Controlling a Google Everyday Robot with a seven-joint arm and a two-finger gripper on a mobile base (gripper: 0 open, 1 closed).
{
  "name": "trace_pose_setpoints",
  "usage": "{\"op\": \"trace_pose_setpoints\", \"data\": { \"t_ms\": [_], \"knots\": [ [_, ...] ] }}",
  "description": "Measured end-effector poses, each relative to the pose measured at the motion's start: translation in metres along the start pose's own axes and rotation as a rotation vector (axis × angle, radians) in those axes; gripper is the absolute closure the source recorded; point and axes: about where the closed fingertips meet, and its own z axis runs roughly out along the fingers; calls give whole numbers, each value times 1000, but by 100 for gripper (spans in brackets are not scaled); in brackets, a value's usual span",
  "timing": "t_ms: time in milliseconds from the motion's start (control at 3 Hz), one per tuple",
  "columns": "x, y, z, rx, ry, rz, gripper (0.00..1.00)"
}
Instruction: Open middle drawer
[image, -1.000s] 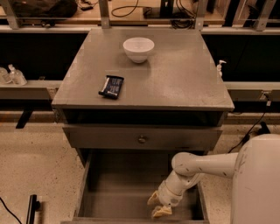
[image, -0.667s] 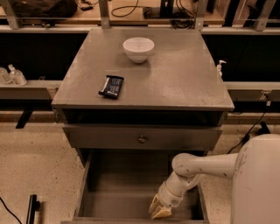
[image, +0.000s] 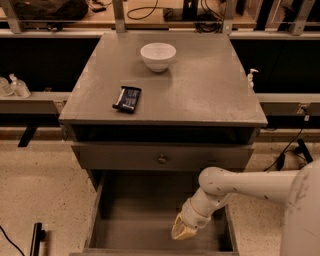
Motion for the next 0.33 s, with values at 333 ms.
{"op": "trace_pose_setpoints", "data": {
  "t_ms": [333],
  "knots": [
    [-9, 3, -32, 80, -43, -54, 100]
  ]
}}
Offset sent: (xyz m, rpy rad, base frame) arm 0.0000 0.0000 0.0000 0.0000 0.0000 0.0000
